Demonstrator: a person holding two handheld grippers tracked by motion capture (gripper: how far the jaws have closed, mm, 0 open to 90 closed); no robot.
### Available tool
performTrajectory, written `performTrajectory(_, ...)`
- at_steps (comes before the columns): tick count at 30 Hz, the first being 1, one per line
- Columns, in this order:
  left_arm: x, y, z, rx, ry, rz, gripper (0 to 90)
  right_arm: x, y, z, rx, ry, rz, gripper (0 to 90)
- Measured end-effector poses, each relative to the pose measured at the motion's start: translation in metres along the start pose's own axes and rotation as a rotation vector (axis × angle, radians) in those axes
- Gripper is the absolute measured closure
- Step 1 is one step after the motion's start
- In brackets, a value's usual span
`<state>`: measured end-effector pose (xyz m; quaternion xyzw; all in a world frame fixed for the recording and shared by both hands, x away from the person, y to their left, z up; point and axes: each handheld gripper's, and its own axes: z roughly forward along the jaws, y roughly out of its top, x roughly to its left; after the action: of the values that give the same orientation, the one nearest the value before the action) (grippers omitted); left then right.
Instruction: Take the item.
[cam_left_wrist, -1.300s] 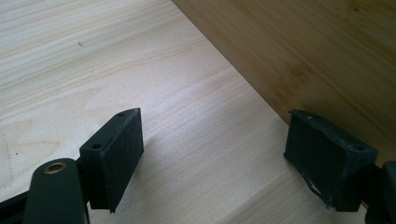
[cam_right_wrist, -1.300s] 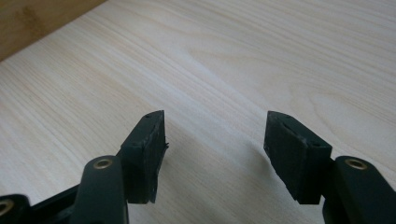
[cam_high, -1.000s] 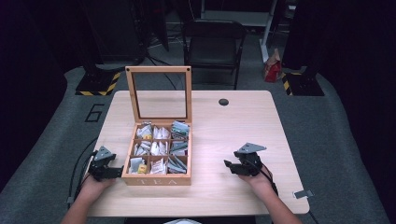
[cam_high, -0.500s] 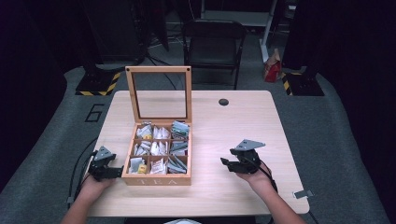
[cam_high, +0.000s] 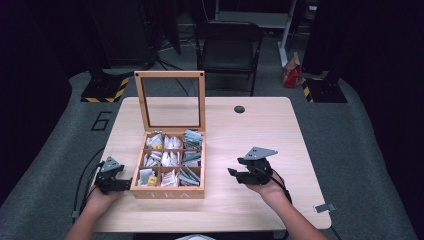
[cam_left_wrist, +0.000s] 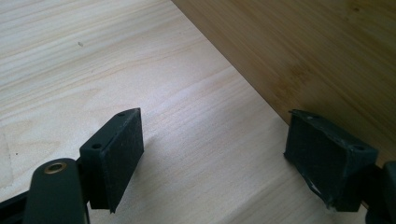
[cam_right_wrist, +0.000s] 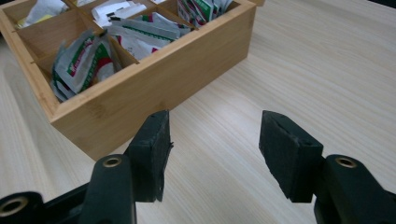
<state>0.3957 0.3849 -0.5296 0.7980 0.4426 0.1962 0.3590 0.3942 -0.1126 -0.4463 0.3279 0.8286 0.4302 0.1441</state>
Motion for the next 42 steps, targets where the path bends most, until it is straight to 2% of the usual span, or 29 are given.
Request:
performTrajectory(16, 0.0, 0.0, 0.0, -0.001, 0.001, -0.001, 19.0, 0.023, 0.02, 0.008, -0.006, 0.057, -0.054, 43.7)
performTrajectory(24, 0.0, 0.0, 0.0, 0.0, 0.001, 0.0, 19.0, 0.03, 0.026, 0.012, -0.006, 0.076, -0.054, 43.6)
performTrajectory(30, 0.0, 0.0, 0.0, 0.0, 0.001, 0.001, 19.0, 0.038, 0.032, 0.017, -0.007, 0.101, -0.074, 43.7)
performTrajectory(32, 0.0, 0.0, 0.0, -0.001, 0.001, -0.001, 19.0, 0.04, 0.034, 0.018, -0.005, 0.108, -0.065, 44.0)
performTrajectory(42, 0.0, 0.0, 0.0, -0.001, 0.002, -0.001, 19.0, 0.047, 0.04, 0.029, -0.005, 0.12, -0.077, 47.0)
